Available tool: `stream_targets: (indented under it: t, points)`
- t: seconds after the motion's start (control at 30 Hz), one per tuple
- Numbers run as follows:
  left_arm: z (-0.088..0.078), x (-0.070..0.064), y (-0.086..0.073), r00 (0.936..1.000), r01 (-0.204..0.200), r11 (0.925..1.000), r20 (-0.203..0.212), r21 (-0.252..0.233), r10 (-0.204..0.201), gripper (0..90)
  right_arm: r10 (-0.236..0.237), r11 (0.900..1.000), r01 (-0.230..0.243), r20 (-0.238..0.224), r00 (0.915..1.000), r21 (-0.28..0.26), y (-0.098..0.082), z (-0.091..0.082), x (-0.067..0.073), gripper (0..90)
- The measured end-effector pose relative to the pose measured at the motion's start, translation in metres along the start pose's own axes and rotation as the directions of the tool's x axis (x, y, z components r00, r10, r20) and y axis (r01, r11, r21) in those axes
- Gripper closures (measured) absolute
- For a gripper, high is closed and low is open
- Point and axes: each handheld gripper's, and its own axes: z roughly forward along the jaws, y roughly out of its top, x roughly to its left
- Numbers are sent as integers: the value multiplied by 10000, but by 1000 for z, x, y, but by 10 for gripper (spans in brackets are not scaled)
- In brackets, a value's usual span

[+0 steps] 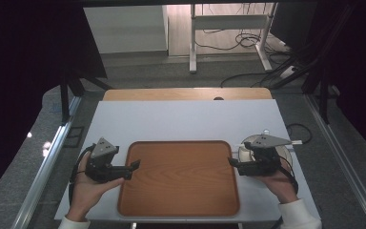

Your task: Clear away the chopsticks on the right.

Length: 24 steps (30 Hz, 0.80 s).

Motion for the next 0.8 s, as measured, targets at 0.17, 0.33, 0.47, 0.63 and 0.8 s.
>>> stream_targets:
  t: [0.17,0.33,0.47,0.63,0.8]
  points:
    - [4,0,0,9999,-32,9997,-97,253,34,132,-54,9999,55,19,10000,-108,0,-1,-4,184]
    - [3,-2,-2,9993,-332,9988,-184,362,339,134,-119,9999,119,3,9999,20,0,-2,-5,183]
    - [2,-4,-3,9991,-401,9982,-87,453,405,135,-219,9997,218,13,9998,118,1,-6,-2,196]
    - [-1,-4,-4,9986,-513,9979,-92,391,517,127,-332,9993,334,-81,9994,186,8,-9,-2,225]
    - [2,-1,-6,9977,-661,9967,-130,463,668,126,-308,9993,310,-98,9995,195,14,-9,-6,251]
